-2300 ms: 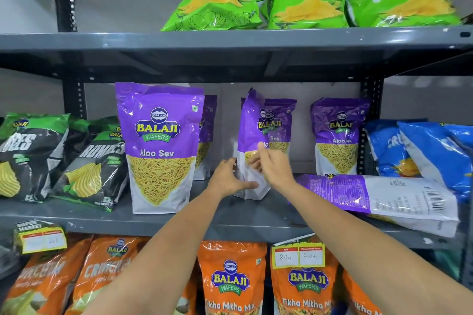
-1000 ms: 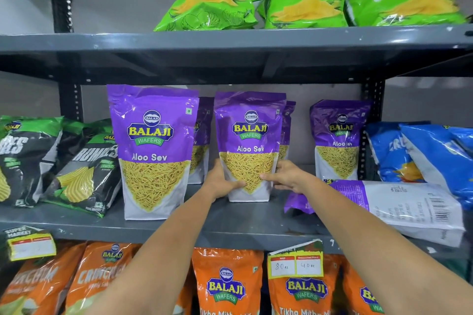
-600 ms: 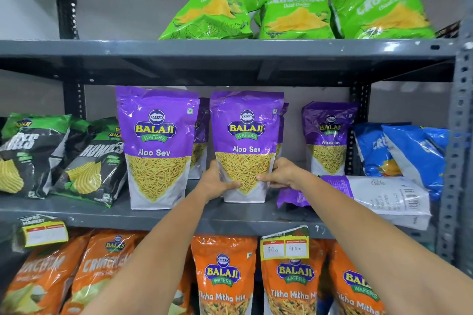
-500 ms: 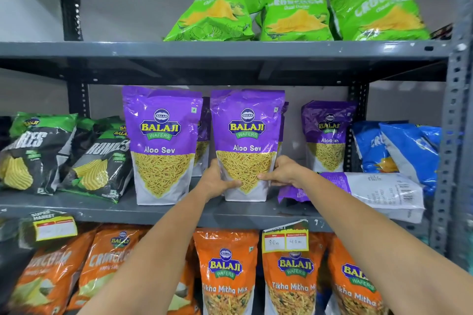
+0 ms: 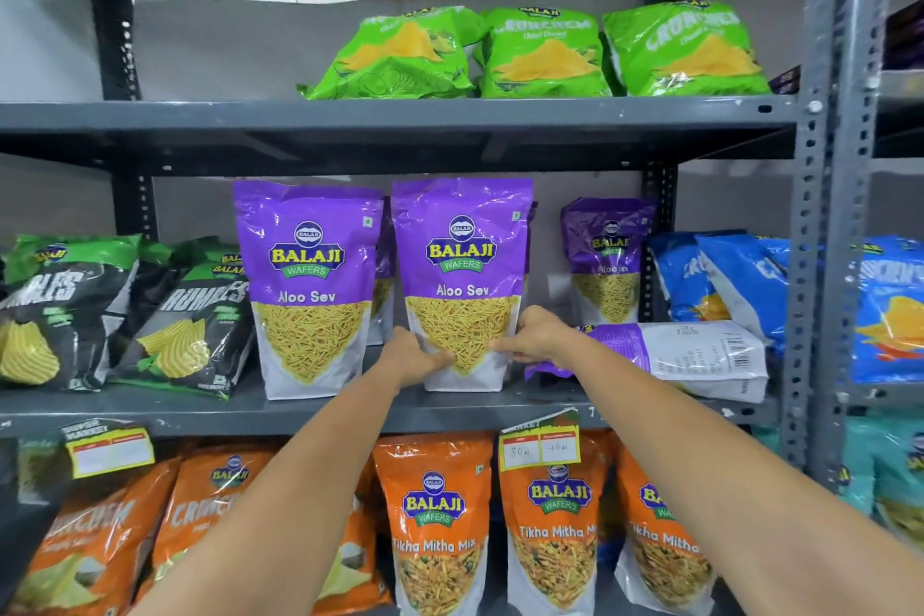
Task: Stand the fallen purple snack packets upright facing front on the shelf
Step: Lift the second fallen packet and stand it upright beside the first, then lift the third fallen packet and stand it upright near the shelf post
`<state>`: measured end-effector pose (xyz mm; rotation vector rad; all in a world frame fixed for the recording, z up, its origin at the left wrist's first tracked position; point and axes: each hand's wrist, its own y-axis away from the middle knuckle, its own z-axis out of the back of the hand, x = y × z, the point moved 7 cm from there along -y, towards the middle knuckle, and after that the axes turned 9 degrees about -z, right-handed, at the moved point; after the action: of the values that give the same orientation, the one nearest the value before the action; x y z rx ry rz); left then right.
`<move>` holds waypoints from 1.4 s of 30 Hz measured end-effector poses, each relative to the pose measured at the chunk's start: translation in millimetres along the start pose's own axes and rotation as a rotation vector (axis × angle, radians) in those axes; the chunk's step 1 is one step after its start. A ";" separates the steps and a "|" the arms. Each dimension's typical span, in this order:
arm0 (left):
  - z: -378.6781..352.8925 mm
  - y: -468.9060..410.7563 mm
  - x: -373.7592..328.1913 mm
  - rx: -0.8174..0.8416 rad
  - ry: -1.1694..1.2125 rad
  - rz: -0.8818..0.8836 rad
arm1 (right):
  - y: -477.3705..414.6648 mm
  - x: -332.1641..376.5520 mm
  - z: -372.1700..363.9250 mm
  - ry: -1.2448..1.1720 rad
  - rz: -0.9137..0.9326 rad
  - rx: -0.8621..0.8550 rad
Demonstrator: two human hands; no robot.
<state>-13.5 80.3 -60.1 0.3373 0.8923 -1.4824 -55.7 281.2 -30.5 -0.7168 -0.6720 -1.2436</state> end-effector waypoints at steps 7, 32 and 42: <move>-17.7 18.1 -25.0 0.192 -0.106 0.149 | 4.4 -6.3 62.3 -0.006 0.007 -0.155; -198.5 -29.0 -148.2 0.262 0.858 0.346 | -60.4 -153.9 206.5 0.498 -0.438 0.115; -205.3 -76.8 -146.1 -0.007 0.871 0.262 | -81.1 -150.4 204.2 0.111 -0.248 0.014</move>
<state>-126.9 317.9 -68.6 1.0996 1.4623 -1.0671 -177.3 517.6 -14.4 -0.5600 -0.6923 -1.4927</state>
